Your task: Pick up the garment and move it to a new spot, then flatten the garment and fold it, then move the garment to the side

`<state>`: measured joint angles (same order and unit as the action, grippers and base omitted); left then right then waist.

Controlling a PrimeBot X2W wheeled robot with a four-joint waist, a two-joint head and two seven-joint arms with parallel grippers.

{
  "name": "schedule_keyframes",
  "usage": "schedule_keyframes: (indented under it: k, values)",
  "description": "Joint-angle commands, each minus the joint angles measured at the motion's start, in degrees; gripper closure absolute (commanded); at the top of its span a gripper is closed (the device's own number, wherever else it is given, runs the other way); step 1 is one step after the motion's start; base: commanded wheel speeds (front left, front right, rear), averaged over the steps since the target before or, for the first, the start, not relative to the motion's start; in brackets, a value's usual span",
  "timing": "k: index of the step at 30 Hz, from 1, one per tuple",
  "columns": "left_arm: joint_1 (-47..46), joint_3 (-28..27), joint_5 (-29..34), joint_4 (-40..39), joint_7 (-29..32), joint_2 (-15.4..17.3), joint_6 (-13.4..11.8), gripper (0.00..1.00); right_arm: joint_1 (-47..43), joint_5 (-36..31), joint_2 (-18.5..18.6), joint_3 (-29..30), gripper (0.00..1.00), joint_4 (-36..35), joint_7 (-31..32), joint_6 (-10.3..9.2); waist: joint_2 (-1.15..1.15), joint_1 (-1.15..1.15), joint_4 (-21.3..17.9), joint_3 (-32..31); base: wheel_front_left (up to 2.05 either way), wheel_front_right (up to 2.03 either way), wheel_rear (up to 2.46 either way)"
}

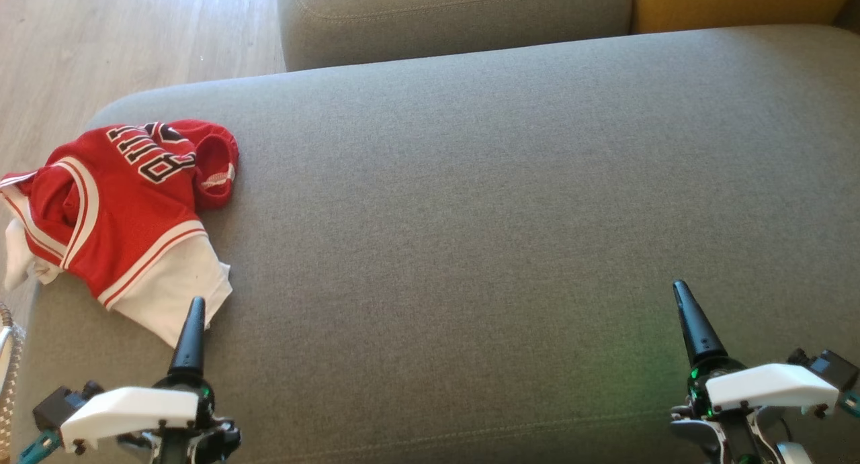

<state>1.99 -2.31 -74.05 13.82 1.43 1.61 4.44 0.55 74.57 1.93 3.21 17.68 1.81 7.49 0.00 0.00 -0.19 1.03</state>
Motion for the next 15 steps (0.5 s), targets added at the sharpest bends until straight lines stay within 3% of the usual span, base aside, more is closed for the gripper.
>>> schedule_keyframes:
  k: [1,15]
  values:
    - [-2.2,0.4,3.2,-3.0,-0.6,0.6,-0.6,0.0,2.3,-2.9,0.4,-0.9,0.0,-2.8,-0.9,0.01,0.0,0.0,0.0,0.0,0.0,0.0,0.0]
    - [-1.8,4.1,14.4,-6.0,-2.8,1.7,-5.3,0.0,2.5,-14.6,0.5,-4.0,0.0,-5.9,-3.1,0.01,0.0,0.0,-0.3,0.0,0.0,0.0,0.0]
